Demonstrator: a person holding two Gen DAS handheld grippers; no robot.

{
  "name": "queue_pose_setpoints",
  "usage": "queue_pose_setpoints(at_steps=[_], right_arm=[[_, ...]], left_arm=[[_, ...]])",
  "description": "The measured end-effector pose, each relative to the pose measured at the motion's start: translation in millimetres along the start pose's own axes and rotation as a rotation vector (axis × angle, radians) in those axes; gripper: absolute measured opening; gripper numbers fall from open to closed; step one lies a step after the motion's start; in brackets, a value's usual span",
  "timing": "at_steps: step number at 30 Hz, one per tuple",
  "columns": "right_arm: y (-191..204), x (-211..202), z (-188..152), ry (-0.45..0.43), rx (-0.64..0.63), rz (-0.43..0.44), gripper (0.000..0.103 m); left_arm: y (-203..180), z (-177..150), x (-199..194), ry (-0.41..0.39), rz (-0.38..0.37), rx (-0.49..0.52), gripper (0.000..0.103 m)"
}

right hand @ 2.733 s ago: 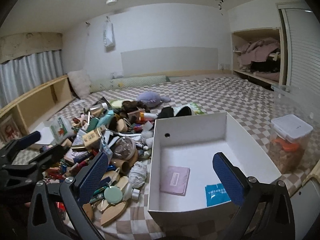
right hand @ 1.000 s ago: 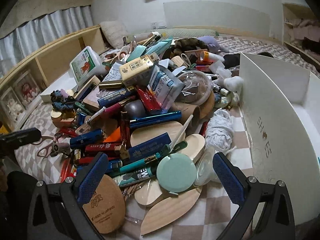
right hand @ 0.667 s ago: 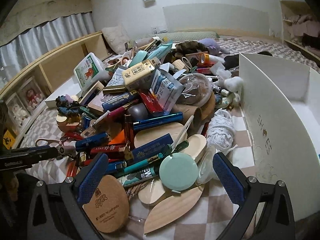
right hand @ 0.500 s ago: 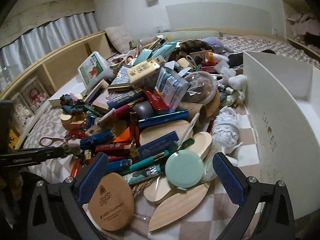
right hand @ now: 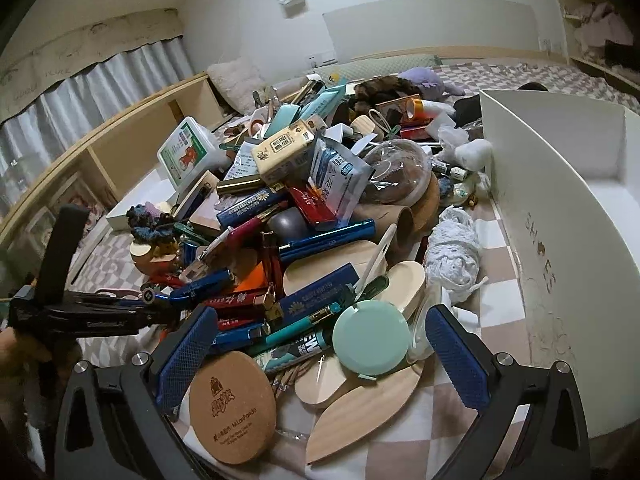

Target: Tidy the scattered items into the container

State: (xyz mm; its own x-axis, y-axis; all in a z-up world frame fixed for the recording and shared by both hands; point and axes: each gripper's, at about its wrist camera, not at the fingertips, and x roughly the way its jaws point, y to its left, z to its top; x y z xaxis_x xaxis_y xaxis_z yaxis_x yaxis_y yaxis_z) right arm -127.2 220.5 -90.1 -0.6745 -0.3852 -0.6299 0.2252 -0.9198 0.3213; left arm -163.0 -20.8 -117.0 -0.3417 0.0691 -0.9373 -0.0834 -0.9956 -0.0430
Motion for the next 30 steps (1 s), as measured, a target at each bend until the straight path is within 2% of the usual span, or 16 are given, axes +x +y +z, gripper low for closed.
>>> queue_pose_setpoints(at_steps=[10,18,21,25,30], right_arm=[[-1.3,0.5,0.8,0.008,0.017,0.032,0.103],[2.6,2.7,-1.2,0.022,0.000,0.030,0.103],[1.9,3.6,-1.9,0.027,0.001,0.023,0.103],[-0.1,5.3,-2.0,0.034,0.010,0.018,0.103],[-2.2,9.2,-2.7,0.054,0.021,0.010,0.103]], left_arm=[[23.1,5.3,-8.6,0.013,0.046,0.044,0.037],[36.6,4.8,-1.4,0.016,-0.018,0.011,0.037],[38.7,7.0,-4.4,-0.016,-0.019,-0.003,0.037],[34.7,11.3,-17.5,-0.099,-0.042,-0.005,0.037],[24.7,10.9,-14.0,-0.121,-0.020,0.009,0.037]])
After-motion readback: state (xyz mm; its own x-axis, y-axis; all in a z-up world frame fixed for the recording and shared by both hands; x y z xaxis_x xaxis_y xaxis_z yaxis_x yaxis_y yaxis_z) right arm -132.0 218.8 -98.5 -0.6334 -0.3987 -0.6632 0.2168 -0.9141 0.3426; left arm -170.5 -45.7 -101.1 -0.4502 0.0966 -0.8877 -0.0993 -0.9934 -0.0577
